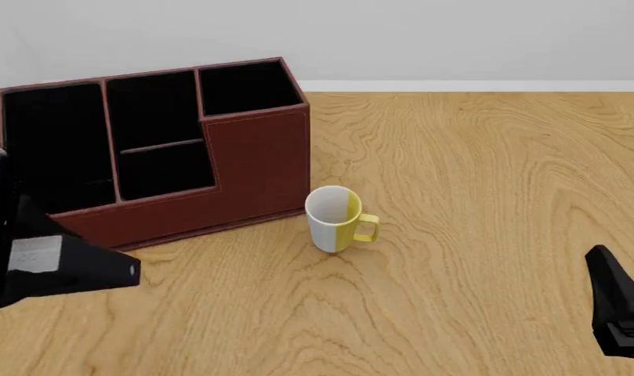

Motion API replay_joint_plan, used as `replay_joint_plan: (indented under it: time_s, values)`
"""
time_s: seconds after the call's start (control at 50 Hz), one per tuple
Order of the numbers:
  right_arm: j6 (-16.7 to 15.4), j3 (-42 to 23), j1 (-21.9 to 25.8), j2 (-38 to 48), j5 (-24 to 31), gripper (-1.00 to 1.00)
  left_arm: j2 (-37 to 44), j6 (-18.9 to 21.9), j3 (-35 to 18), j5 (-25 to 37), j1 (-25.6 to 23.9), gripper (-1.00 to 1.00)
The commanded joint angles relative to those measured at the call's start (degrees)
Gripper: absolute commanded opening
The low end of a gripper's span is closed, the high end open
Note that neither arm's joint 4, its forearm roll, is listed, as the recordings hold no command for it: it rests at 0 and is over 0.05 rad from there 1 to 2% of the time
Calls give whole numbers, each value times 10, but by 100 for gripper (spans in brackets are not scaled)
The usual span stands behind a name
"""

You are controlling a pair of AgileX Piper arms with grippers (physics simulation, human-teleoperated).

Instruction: Pick up the book and place it in the front compartment of the caddy.

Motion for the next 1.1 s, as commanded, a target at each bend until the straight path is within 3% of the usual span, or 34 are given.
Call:
replay_joint_plan:
  time_s: [0.02,0.2,0.38,0.46,0.5,0.62,0.66,0.74,0.88,1.1]
  values:
    - [0,0,0,0,0,100,-4,37,-44,0,13,-100]
    - [0,0,0,0,0,100,-6,43,-61,0,11,-100]
    - [0,0,0,0,0,100,-24,114,-78,0,65,-100]
    - [0,0,0,0,0,100,-16,116,-92,-1,67,-100]
    - [0,0,0,0,0,100,-28,148,-76,-16,94,-100]
    - [0,0,0,0,0,100,-21,173,-69,-41,114,-100]
    - [0,0,0,0,0,100,-4,160,-90,-39,104,-100]
    - [0,0,0,0,0,100,6,182,-101,-52,114,-100]
    - [0,0,0,0,0,100,47,187,-136,-72,118,-100]
    - [0,0,0,0,0,100,76,195,-123,-136,117,-100]
